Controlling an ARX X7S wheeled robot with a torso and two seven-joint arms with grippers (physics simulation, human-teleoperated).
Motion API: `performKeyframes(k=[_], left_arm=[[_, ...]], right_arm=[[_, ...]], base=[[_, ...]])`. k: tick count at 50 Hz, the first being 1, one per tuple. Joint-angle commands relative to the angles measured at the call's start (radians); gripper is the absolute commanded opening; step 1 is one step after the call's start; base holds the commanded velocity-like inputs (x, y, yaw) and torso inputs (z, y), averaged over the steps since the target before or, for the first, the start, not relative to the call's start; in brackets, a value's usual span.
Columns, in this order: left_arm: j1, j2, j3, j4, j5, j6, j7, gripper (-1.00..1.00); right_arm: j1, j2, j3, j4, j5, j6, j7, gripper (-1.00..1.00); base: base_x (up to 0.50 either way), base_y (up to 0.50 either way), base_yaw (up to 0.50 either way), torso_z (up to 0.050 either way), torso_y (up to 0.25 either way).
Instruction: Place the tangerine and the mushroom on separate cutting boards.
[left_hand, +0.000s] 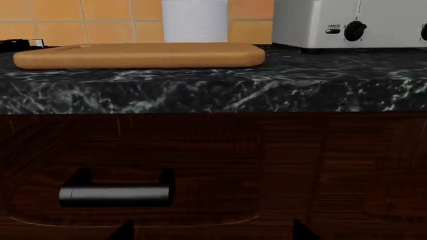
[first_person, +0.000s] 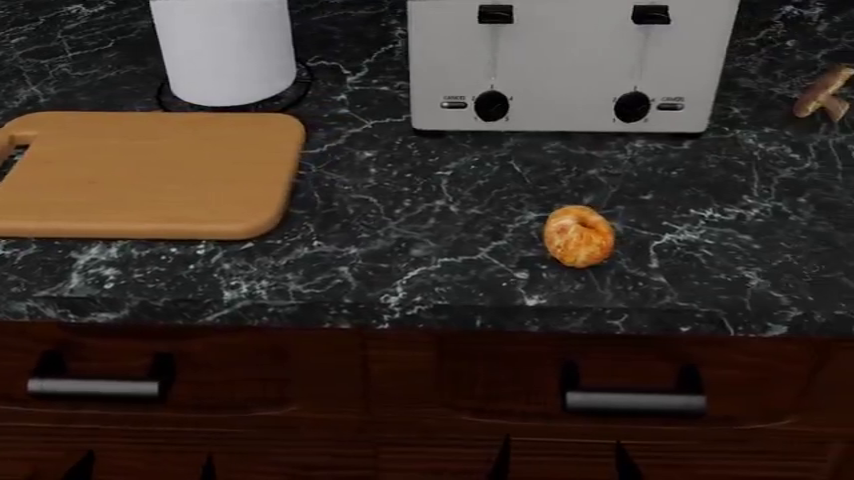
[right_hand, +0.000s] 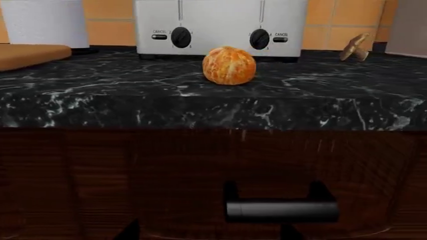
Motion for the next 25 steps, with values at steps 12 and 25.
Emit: performKeyframes(k=[12, 25], left_arm=[[-0.003, -0.018, 0.02, -0.001, -0.032, 0.002, -0.014, 1.0], [-0.004, -0.027, 0.03, 0.0, -0.046, -0.002, -0.022, 1.0]], right_arm=[[-0.002, 0.02, -0.026, -0.017, 0.007, 0.011, 0.025, 1.0], [0.007, 0.03, -0.04, 0.011, 0.011, -0.006, 0.028, 1.0]], base=[[0.0, -0.5, 0.0, 0.0, 0.0], [0.0, -0.24, 0.0, 0.0, 0.0]])
